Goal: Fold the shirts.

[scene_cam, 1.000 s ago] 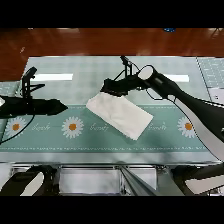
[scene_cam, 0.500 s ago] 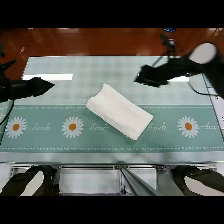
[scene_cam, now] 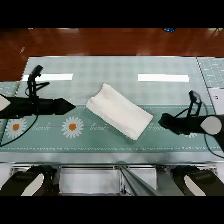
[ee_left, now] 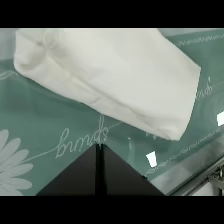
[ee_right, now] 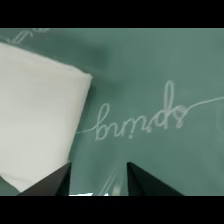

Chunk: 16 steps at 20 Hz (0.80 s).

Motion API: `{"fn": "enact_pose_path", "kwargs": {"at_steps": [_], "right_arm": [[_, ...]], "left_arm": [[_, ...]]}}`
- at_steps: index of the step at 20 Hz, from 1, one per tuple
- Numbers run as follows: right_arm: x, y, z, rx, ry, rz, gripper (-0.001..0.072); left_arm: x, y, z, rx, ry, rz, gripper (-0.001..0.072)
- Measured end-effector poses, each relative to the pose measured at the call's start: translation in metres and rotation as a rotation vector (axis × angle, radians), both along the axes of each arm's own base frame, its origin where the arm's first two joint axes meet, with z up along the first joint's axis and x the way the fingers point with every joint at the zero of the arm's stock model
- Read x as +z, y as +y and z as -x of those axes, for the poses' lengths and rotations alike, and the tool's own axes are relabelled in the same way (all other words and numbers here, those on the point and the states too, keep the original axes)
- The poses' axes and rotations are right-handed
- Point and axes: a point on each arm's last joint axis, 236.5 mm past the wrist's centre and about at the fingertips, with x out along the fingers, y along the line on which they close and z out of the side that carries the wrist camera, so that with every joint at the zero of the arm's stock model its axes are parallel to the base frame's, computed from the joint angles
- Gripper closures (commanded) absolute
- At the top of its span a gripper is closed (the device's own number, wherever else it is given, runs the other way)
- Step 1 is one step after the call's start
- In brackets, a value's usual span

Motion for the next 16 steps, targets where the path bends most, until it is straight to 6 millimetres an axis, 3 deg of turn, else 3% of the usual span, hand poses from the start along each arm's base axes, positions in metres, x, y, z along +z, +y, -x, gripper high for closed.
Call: {"fn": "enact_pose_path", "kwargs": {"at_steps": [6,11,12,13,14,16], "right_arm": [[-0.043,0.046,0.006,-0.041,0.091,-0.231,0.0305],[-0.054,0.084,-0.015,-0.066,0.122,-0.426,0.0308],[-0.054,0.092,-0.023,-0.054,0.116,-0.451,0.0404],[-0.055,0.100,-0.033,-0.037,0.107,-0.461,0.0625],[-0.054,0.108,-0.045,-0.020,0.092,-0.467,0.0691],[-0.043,0.129,-0.071,0.043,0.049,-0.493,0.0692]], "left_arm": [[-0.015,-0.008,0.009,-0.019,0.023,-0.005,0.0679],[-0.017,-0.009,0.008,-0.012,0.017,-0.007,0.0679],[-0.017,-0.008,0.007,-0.008,0.013,-0.007,0.0679],[-0.017,-0.008,0.006,-0.006,0.010,-0.007,0.0680],[-0.017,-0.008,0.004,-0.001,0.006,-0.008,0.0679],[-0.016,-0.007,0.002,0.005,-0.001,-0.009,0.0679]]}}
